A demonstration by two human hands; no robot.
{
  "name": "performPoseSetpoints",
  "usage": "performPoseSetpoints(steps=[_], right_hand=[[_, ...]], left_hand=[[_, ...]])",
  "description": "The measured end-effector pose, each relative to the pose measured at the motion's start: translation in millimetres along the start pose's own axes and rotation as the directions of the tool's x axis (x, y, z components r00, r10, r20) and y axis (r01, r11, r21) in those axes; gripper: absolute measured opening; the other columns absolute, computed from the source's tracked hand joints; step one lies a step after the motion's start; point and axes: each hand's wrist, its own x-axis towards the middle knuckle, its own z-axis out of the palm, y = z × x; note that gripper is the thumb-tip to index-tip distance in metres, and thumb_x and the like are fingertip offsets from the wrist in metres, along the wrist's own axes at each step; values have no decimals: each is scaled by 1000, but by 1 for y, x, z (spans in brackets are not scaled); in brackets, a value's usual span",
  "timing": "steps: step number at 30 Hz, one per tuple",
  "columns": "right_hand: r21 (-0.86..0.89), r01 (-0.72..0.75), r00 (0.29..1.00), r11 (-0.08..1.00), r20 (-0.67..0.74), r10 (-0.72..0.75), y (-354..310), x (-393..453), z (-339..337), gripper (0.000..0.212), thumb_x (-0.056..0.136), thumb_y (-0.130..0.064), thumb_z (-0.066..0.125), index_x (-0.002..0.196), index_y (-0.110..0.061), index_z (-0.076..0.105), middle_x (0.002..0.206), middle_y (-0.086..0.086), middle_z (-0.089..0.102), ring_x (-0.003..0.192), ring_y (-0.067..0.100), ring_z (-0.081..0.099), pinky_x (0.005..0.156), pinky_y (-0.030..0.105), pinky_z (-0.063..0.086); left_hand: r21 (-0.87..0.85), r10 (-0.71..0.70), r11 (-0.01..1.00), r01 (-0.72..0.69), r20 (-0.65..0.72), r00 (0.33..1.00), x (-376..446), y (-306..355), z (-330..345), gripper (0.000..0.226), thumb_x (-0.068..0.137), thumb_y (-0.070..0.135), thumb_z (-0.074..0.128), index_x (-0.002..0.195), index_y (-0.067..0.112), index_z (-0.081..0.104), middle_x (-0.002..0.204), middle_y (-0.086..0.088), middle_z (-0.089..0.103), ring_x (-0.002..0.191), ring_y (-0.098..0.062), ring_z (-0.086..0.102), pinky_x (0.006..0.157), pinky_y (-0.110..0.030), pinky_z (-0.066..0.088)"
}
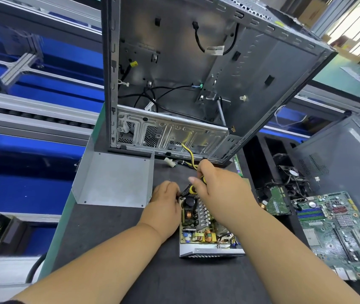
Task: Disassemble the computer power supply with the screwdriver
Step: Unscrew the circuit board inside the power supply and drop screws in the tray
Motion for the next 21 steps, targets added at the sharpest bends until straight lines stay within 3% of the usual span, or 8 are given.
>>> performPoseSetpoints(steps=[4, 7, 9, 12, 15, 17, 21], right_hand=[[225, -68, 998, 972, 18, 65, -1, -1, 0, 15, 96, -33, 55, 99, -26, 42, 82, -7, 54, 68, 18, 50, 56, 33, 34], [254, -59, 998, 966, 6, 59, -2, -4, 0, 11, 92, -24, 56, 96, -26, 45, 96, -7, 54, 73, 19, 49, 60, 34, 38], [234, -55, 998, 971, -10, 59, -1, -5, 1, 9, 93, -30, 54, 96, -25, 47, 95, -6, 55, 75, 21, 51, 63, 35, 41], [169, -68, 997, 983, -35, 75, 1, -5, 0, 26, 97, -49, 46, 95, -24, 51, 81, -5, 57, 75, 18, 54, 64, 35, 44], [165, -93, 995, 982, -16, 97, 2, -4, -1, 20, 99, -44, 46, 100, -25, 53, 78, -7, 56, 76, 18, 55, 61, 34, 40], [210, -110, 994, 971, -3, 113, 1, -4, -1, 11, 97, -35, 51, 106, -27, 53, 92, -8, 60, 79, 18, 56, 66, 34, 44], [285, -139, 990, 949, 36, 134, 1, -4, -1, 27, 88, -23, 55, 114, -29, 51, 119, -9, 55, 88, 19, 57, 75, 38, 49]], left_hand=[[-11, 11, 1000, -11, 15, 1000, 0, -2, 1, 15, 89, 14, 53, 96, 20, 42, 104, 6, 42, 96, -12, 39, 78, -28, 40], [-26, 15, 1000, -14, 23, 1000, 1, -3, 1, 17, 87, 15, 55, 93, 22, 41, 101, 7, 42, 94, -12, 39, 74, -28, 37], [-39, 14, 999, -13, 27, 1000, 1, -3, 1, 19, 86, 14, 55, 92, 23, 40, 99, 8, 41, 93, -12, 39, 75, -28, 38], [-38, 11, 999, -10, 25, 1000, 2, -3, 1, 20, 87, 13, 54, 91, 25, 38, 97, 10, 38, 92, -10, 36, 73, -27, 35], [-29, -2, 1000, 3, 27, 1000, 2, -3, 2, 21, 86, 13, 53, 90, 26, 37, 97, 11, 38, 90, -9, 34, 72, -26, 33], [-30, -8, 1000, 8, 28, 1000, 2, -2, 3, 21, 86, 12, 53, 91, 26, 38, 98, 10, 38, 91, -10, 35, 73, -25, 32], [-35, -6, 999, 7, 22, 1000, 2, -3, 3, 22, 86, 10, 54, 91, 24, 38, 99, 8, 40, 93, -11, 36, 76, -24, 34]])
